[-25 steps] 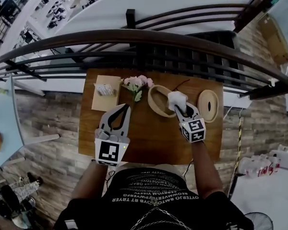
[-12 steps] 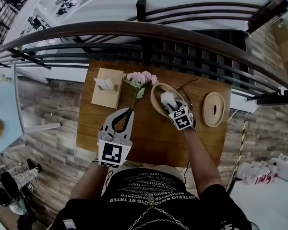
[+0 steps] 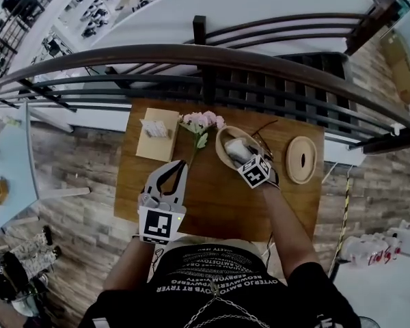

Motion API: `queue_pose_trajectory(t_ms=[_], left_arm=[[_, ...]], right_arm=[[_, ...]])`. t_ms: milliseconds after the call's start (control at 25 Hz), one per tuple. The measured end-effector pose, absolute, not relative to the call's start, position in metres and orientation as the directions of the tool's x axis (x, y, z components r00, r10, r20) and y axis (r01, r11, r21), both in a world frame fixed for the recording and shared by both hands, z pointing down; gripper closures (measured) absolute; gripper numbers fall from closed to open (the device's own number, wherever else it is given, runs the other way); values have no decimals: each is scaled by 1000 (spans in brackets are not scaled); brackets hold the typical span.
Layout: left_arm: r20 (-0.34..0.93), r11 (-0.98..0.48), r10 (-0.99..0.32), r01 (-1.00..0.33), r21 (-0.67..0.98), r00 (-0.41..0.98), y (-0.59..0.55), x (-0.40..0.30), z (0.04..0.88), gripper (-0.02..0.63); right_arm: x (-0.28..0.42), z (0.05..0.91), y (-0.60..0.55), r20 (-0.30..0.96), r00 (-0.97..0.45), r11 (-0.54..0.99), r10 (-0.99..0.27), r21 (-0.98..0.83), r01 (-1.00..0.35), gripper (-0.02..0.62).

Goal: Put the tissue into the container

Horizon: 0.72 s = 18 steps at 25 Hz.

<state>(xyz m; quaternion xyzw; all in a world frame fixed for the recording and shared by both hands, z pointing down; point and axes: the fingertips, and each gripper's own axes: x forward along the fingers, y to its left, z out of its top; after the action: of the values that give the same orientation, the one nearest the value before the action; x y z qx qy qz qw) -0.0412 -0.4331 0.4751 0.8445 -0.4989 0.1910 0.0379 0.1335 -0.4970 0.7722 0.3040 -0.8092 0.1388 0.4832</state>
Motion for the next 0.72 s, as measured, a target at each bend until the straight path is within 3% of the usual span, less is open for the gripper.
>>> queue_pose_trajectory(t_ms=[240, 360, 480, 720], left_arm=[[313, -477, -852, -869, -131, 420, -417, -66, 451, 575], [272, -483, -856, -867, -122, 439, -407, -68, 434, 575], [229, -493, -858, -862, -121, 459, -397, -71, 416, 575], [158, -518, -853, -844, -138, 498, -377, -79, 383, 575]], right_arm=[[152, 696, -482, 773, -343, 671, -533, 139, -729, 281], [166, 628, -466, 648, -364, 571, -669, 135, -810, 394], [180, 546, -443, 453, -363, 466, -814, 137, -874, 563], [203, 438, -381, 211, -296, 332, -932, 161, -930, 581]])
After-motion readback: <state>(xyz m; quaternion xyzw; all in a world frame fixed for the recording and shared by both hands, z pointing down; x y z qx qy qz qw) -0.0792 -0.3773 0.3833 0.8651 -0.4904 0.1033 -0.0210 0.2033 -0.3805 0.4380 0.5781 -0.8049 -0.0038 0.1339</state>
